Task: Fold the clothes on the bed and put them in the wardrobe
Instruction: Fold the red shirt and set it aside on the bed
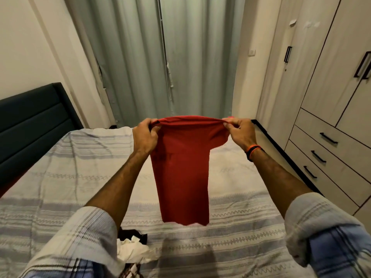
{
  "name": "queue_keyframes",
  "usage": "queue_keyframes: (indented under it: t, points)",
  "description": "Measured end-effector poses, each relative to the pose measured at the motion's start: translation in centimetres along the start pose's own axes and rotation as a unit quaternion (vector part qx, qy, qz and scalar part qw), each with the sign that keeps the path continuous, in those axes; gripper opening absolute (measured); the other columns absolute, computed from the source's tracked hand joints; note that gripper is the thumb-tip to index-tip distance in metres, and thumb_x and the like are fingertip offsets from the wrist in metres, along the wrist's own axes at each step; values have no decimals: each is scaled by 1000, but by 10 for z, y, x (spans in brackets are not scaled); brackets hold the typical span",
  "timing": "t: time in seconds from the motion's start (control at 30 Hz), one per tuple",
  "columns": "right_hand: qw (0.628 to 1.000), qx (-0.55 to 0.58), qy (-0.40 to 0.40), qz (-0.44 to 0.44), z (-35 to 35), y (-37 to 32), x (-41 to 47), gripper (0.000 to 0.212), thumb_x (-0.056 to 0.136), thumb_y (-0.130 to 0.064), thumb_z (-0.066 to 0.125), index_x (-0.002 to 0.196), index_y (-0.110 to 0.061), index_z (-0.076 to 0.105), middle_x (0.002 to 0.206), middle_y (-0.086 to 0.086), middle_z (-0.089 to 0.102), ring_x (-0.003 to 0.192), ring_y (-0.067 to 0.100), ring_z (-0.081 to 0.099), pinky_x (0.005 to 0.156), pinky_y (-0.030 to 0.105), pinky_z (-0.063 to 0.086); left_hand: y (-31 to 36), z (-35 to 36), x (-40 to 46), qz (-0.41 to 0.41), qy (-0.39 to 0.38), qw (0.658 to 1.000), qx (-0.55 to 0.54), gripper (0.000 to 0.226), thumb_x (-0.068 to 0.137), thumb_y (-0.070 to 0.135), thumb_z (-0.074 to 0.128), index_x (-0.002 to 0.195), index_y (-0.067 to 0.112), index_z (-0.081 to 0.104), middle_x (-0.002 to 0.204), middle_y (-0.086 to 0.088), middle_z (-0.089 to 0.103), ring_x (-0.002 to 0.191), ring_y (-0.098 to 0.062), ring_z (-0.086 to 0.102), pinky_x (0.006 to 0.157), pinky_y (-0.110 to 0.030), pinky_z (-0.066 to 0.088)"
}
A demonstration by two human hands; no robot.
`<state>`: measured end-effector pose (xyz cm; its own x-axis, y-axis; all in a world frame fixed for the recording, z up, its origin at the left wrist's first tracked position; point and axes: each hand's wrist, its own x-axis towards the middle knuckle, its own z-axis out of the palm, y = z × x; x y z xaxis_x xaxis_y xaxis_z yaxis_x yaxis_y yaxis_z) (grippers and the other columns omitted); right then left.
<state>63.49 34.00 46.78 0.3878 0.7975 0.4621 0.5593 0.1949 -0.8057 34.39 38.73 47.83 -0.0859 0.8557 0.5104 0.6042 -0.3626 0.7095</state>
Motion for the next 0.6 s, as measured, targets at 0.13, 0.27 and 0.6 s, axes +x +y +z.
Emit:
queue_keyframes:
  t: [0.13,0.27,0.6]
  points:
    - [997,4,14,-71,-10,-2,-3,20,90,-11,69,109,-8,75,108,5,74,100,11,67,95,22,51,3,-8,-11,60,36,996,-52,21,91,12,65,111,7,71,109,-2,72,97,-11,65,81,4,39]
    - [997,-22,-40,-63,-20,24,-47,20,89,-10,70,109,-9,75,108,5,74,100,10,67,96,26,52,-18,-7,-67,59,1,998,-15,18,90,10,66,106,7,73,101,-4,74,89,-14,66,79,-2,40]
    - [970,-116,-210,36,-37,141,-241,17,86,-7,71,96,-16,80,93,2,77,88,14,72,84,27,57,-95,9,-294,-92,-202,971,84,11,89,12,68,99,9,73,90,-4,73,80,-19,65,71,-23,40]
